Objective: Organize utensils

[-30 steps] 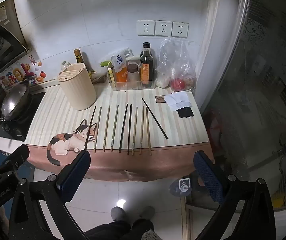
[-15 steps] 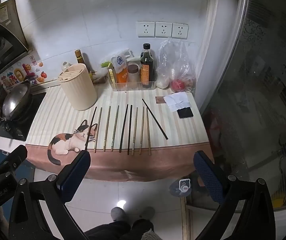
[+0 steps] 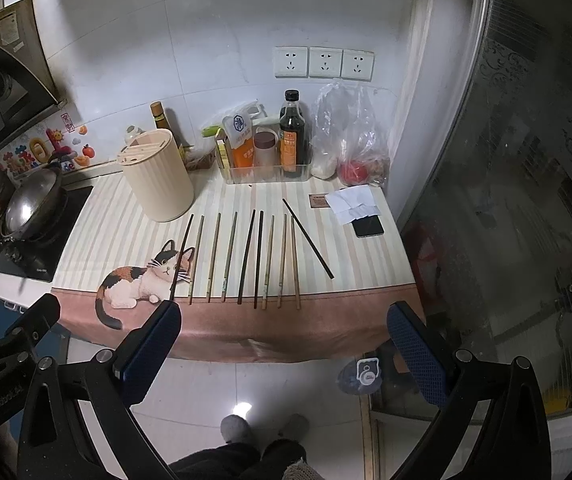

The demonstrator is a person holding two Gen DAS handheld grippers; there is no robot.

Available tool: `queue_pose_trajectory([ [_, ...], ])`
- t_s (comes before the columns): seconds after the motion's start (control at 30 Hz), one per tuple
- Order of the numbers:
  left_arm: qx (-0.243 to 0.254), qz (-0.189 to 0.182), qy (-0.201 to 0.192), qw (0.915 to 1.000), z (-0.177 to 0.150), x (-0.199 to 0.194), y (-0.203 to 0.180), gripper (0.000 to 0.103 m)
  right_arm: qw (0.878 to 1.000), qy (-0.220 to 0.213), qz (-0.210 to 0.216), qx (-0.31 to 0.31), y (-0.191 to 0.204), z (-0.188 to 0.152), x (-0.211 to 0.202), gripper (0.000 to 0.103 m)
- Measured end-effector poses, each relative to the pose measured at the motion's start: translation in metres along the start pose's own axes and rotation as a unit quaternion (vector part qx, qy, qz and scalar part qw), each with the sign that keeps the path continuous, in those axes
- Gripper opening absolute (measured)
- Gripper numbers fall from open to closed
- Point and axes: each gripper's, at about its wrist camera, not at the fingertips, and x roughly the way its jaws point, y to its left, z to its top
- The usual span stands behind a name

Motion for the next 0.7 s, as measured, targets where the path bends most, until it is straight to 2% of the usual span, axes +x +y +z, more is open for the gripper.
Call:
queue_pose_trajectory([
  [0.7,-0.001,-0.006,-0.002,1.0,-0.0064,-0.005,-0.0044,0.103,1.0,-0.006,-0.004,0.001,-0.0066,-0.0035,-0.0033,0.103],
])
